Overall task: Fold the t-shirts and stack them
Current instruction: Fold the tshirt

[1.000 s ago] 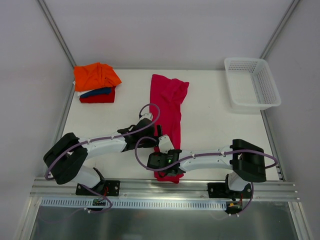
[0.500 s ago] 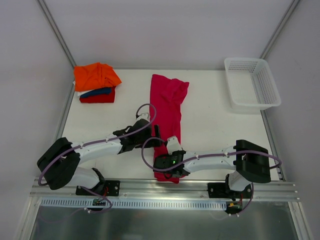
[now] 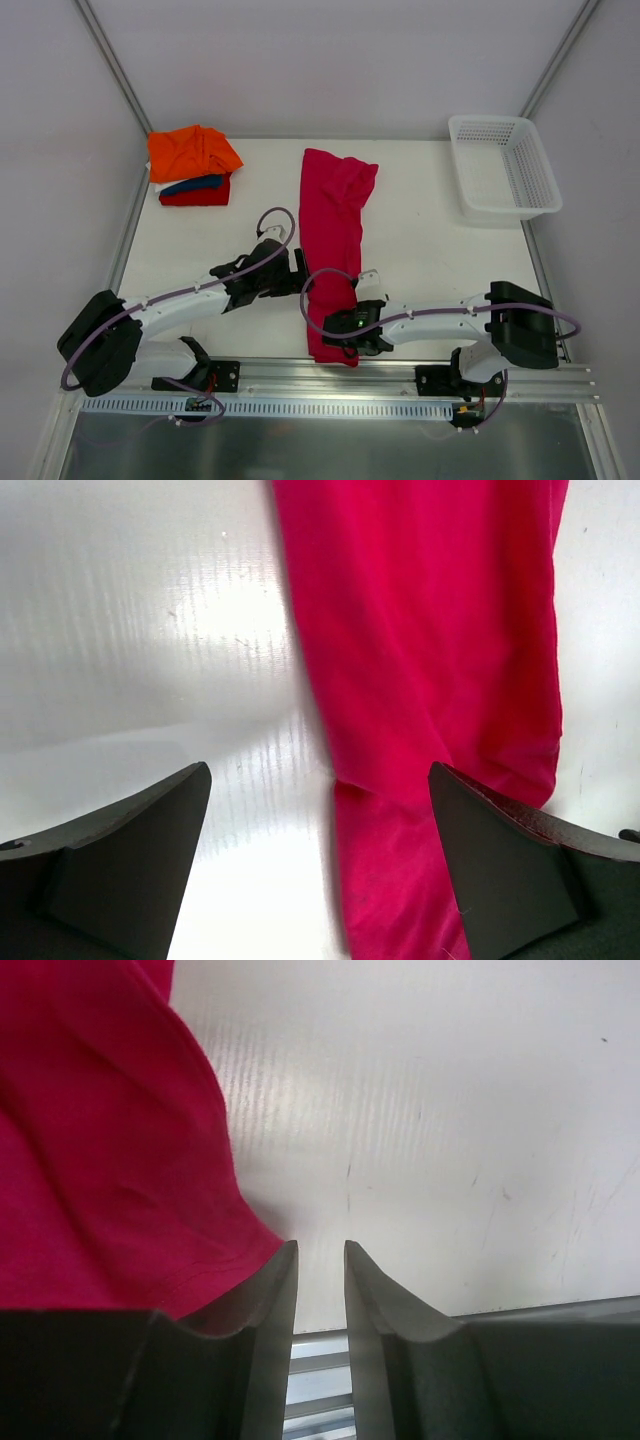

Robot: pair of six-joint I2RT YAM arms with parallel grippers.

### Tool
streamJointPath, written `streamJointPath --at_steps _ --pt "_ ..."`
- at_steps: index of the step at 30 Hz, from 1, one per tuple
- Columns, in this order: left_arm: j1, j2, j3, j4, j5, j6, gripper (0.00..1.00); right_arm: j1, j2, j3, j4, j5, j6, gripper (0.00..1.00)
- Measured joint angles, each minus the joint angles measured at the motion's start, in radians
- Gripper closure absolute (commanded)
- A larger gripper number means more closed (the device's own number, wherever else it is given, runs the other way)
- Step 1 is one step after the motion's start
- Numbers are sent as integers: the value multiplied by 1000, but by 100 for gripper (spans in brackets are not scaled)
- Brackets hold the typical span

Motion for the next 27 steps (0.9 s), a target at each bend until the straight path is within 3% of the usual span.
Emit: streamJointPath --at_steps 4,9,17,22,27 --pt "16 -39 -24 -2 0 1 8 0 -6 32 -44 38 5 69" --pt "45 -104 -61 -9 -2 3 7 -49 -7 187 -40 89 -83 69" --pt "71 -186 -95 -9 -1 19 7 -348 26 364 139 49 -421 68" --pt "77 -200 -107 -9 0 21 7 -518 148 510 233 -56 -623 68" --pt "83 -201 -110 -9 0 22 7 -636 391 835 256 -165 -784 67"
